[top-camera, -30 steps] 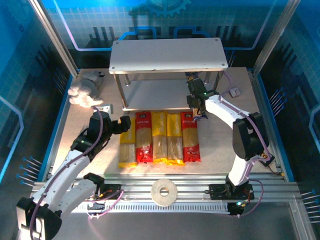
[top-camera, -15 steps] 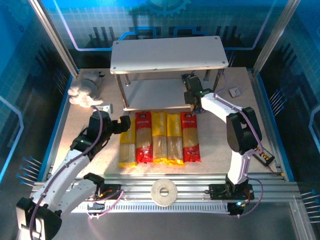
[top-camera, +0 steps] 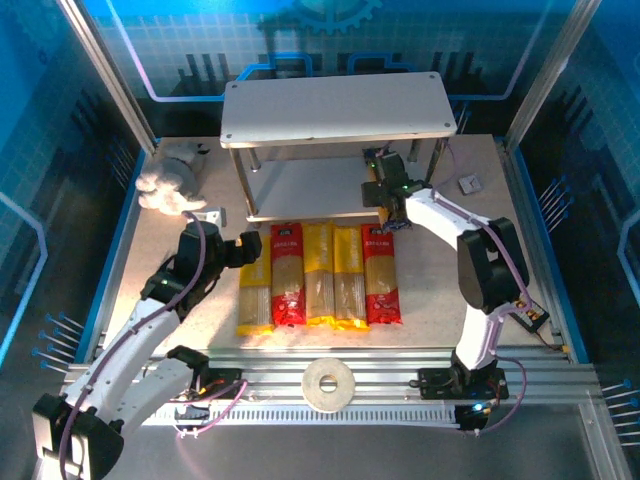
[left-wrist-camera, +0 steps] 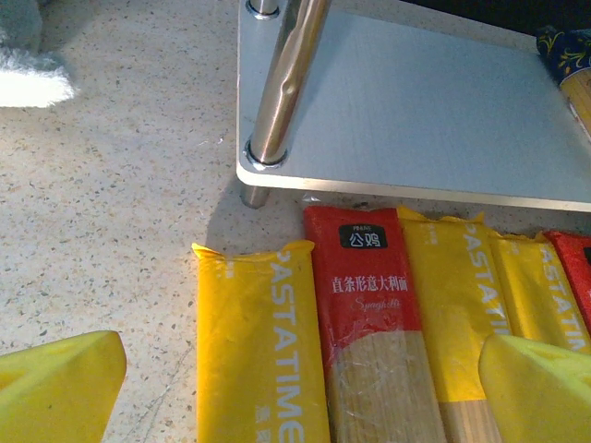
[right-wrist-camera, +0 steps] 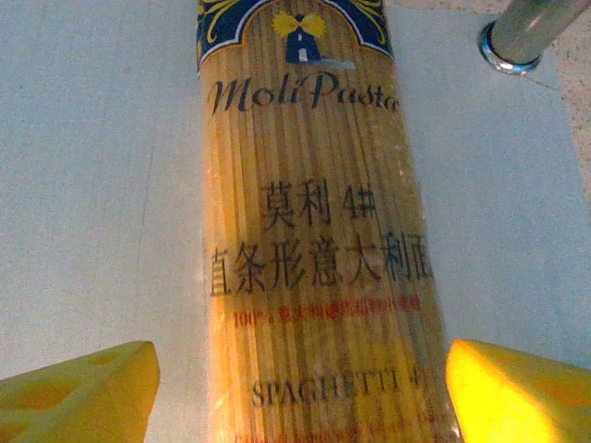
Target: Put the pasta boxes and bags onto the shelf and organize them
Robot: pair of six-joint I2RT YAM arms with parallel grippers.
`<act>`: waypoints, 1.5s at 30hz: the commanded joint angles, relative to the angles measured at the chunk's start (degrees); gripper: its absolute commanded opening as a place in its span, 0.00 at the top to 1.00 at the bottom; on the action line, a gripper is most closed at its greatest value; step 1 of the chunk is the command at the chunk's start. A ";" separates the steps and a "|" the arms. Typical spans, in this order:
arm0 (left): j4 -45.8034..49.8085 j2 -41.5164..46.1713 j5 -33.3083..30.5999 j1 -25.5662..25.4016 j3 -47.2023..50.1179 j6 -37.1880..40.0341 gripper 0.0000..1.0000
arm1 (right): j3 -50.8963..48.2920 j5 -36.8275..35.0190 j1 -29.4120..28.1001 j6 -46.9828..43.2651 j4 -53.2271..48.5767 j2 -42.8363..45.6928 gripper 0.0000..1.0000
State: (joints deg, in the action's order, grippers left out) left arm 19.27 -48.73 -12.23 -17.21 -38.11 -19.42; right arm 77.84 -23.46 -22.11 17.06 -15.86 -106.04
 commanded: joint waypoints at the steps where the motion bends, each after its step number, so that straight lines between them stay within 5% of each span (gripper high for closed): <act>1: 0.56 -0.15 -0.70 -0.37 -0.70 0.27 0.01 | -2.27 1.90 0.89 0.97 1.73 7.94 0.14; 12: -0.10 -2.31 -1.07 -2.59 1.84 -1.65 0.01 | -16.46 7.45 -5.24 4.45 -17.93 31.50 0.13; 19: -2.93 -6.90 -1.94 -4.36 2.81 -3.40 0.01 | -25.48 9.65 -10.46 12.96 -28.71 37.92 0.10; 31: -6.26 -10.94 -0.45 -5.11 1.80 -4.52 0.01 | -31.21 16.36 -13.10 16.82 -18.49 27.64 0.05; 45: -5.39 -10.81 -0.72 -5.09 1.24 -3.28 0.01 | -29.86 14.33 -13.56 17.44 -12.87 15.29 0.04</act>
State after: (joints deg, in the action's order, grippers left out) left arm 14.24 -59.66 -13.06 -21.93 -36.03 -22.61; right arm 47.00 -8.64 -34.87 33.47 -30.59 -88.42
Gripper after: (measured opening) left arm 0.994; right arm 0.958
